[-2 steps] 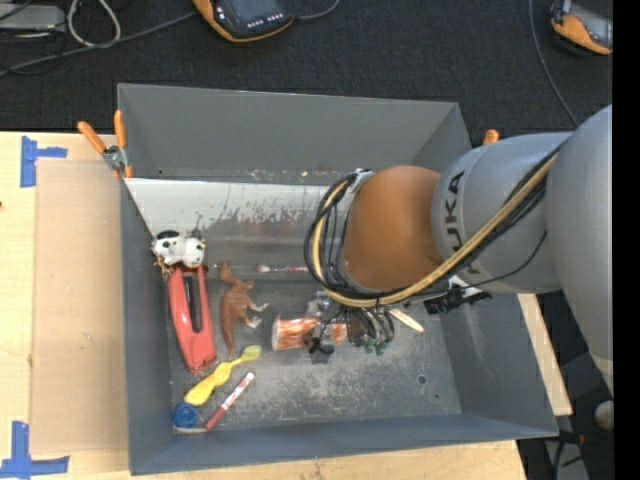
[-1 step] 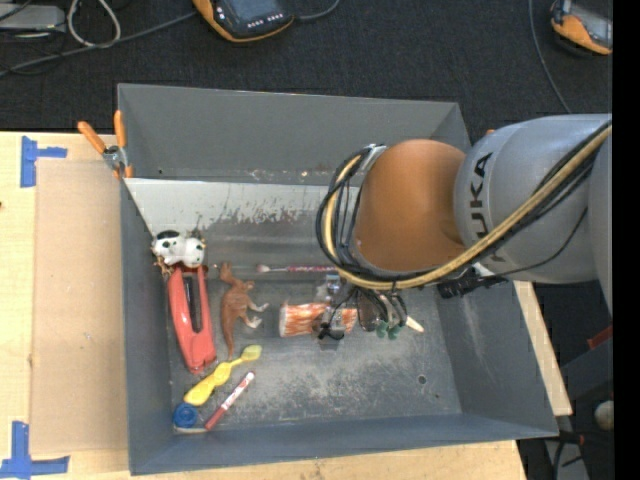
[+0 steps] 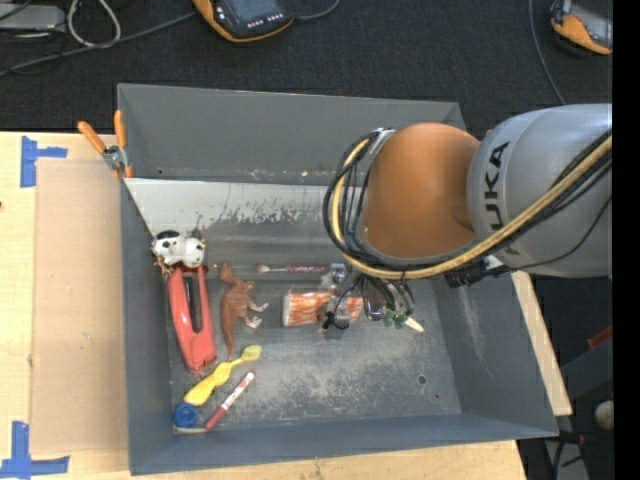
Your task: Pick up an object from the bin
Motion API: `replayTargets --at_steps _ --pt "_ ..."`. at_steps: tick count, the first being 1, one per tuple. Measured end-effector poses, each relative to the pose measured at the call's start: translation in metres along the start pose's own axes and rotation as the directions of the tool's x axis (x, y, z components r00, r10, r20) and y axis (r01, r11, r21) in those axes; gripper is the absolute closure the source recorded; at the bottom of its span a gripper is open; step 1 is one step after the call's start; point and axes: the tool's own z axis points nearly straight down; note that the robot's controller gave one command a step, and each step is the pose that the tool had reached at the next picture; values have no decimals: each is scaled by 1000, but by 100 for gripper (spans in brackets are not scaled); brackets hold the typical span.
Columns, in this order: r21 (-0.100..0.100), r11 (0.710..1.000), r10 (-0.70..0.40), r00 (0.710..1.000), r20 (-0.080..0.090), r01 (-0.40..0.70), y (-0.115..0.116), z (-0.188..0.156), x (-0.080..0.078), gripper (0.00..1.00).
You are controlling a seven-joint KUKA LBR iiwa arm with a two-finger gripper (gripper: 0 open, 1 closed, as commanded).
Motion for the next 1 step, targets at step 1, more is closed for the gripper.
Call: replayTargets --at_steps 1 --pt "0 1000 2 1000 -3 -2 0 -4 1 100"
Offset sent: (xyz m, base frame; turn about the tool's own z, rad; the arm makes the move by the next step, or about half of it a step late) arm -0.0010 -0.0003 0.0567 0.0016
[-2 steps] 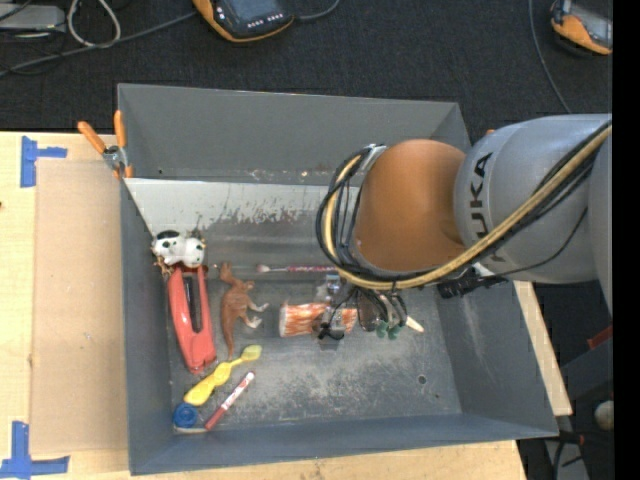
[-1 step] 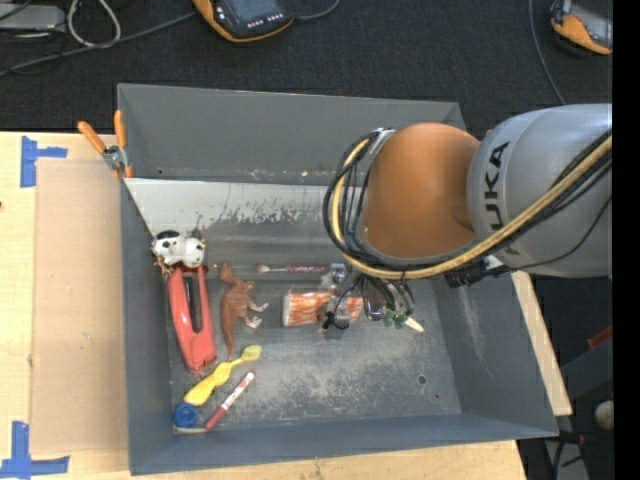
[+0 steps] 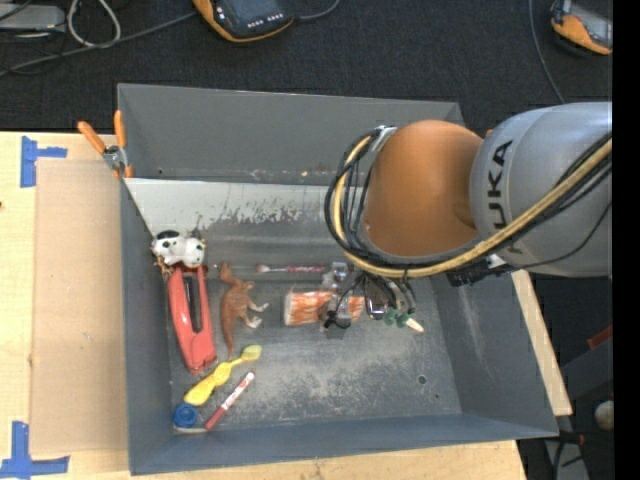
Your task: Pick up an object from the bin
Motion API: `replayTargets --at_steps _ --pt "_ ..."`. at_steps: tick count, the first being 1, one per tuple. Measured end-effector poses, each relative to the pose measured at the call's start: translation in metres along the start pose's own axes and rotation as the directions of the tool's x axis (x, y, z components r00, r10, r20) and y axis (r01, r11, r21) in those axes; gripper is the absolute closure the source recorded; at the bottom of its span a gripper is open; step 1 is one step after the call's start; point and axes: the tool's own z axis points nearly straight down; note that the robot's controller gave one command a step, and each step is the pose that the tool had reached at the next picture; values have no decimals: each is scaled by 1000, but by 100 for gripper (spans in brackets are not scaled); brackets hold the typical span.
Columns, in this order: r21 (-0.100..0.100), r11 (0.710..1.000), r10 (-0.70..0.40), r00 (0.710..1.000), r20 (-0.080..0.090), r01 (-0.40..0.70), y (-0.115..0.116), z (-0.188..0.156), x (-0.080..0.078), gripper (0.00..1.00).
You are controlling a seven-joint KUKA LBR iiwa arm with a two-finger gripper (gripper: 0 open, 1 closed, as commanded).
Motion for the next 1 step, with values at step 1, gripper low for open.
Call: replayTargets --at_steps 1 --pt "1 1000 2 1000 -6 -2 0 -20 1 100"
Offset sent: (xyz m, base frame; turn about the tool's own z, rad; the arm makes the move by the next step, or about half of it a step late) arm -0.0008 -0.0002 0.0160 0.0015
